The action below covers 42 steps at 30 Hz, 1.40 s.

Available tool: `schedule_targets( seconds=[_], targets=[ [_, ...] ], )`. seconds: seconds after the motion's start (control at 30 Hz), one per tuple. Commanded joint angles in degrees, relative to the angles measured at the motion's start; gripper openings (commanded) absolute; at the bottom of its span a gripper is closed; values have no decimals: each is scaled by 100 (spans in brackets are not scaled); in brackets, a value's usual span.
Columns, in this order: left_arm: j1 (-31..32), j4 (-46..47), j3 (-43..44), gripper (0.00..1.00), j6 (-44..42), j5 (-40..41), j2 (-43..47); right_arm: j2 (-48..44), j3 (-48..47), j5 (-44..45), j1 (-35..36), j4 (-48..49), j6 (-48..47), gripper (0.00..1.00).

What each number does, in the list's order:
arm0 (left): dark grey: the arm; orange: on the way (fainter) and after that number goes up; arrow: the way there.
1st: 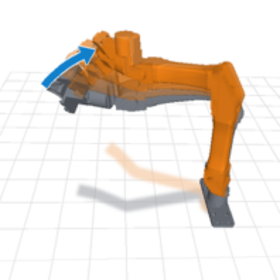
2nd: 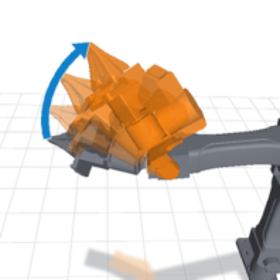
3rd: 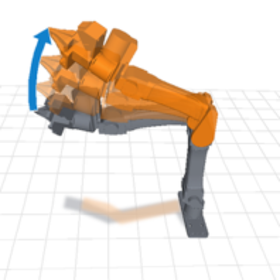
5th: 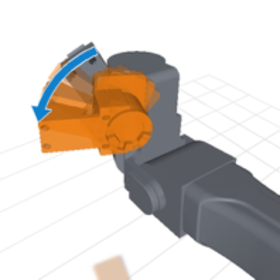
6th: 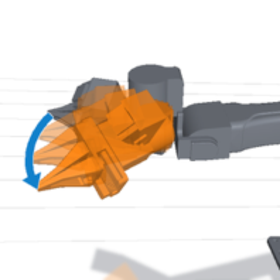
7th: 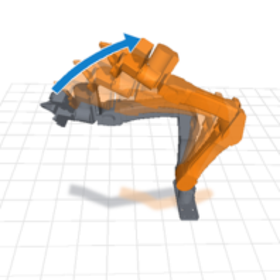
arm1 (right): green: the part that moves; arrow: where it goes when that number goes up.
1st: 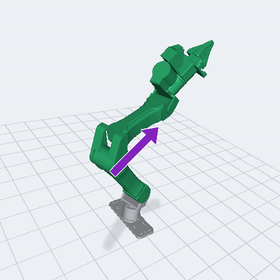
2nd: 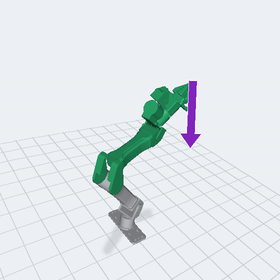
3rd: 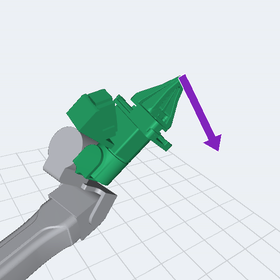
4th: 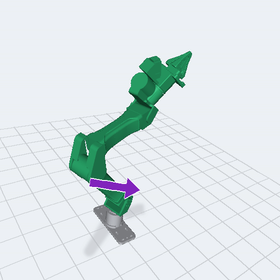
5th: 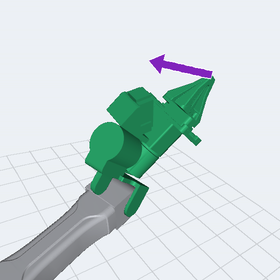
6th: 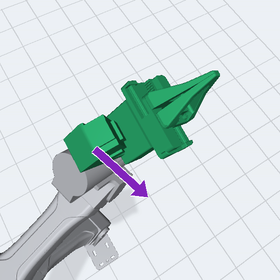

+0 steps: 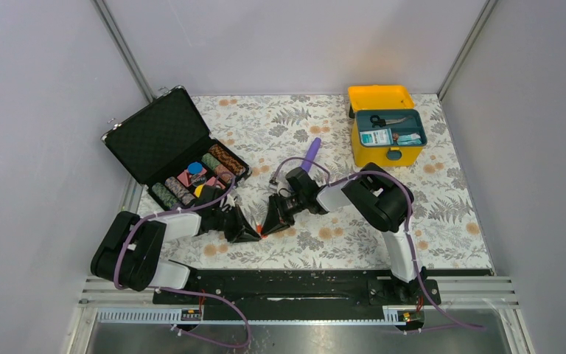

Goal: Organize the medicine kit

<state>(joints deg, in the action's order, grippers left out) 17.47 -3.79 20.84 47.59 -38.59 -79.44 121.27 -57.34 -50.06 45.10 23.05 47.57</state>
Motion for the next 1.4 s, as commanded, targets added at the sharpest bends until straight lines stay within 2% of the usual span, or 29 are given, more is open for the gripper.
schedule_targets(
  seconds=[0.0,0.13,0.23,0.33,0.47,0.6,0.63,0.73,0.83,0.9,1.07,1.17,1.27,1.37],
  targets=[
    [-180,-518,-238,0,-256,1422,-58,0,21,545,-14,-358,-336,29],
    [-188,-544,-142,0,-443,1063,328,-918,-85,371,-157,-364,-541,44],
    [-125,-388,-123,0,-539,837,827,-1514,-35,135,-386,-453,-615,48],
    [4,-230,-118,0,-648,679,1484,-1942,-73,-30,-693,-1070,-1060,50],
    [88,323,-71,0,-1022,23,2004,-2353,-70,-48,-1025,-2127,-1924,53],
    [89,613,205,0,-1995,-905,2016,-2696,-116,-41,-1298,-2895,-2609,54],
    [54,552,274,0,-2551,-1042,2054,-2790,-156,-43,-1328,-2988,-2766,54],
    [-316,194,408,0,-3416,-1454,2312,-3058,-444,-182,-1364,-3165,-3288,56],
    [-821,-34,674,0,-3790,-2205,2357,-3114,-828,-381,-1364,-3147,-3672,60],
    [-945,-199,879,0,-3864,-2384,2421,-3140,-965,-731,-1349,-2813,-3814,69],
    [-966,-1511,1368,0,-5236,-2622,2484,-2997,-1350,-917,-1220,-2168,-3975,76],
    [-980,-1837,1512,0,-5538,-2705,2503,-2700,-1662,-1014,-1065,-2171,-4249,76],
    [-1000,-1862,1629,0,-5393,-2889,2480,-2404,-1933,-1140,-884,-2141,-4325,69],
    [-1000,-1859,1758,0,-5247,-3105,2402,-2259,-1999,-1271,-712,-1927,-4284,68]
  ],
)
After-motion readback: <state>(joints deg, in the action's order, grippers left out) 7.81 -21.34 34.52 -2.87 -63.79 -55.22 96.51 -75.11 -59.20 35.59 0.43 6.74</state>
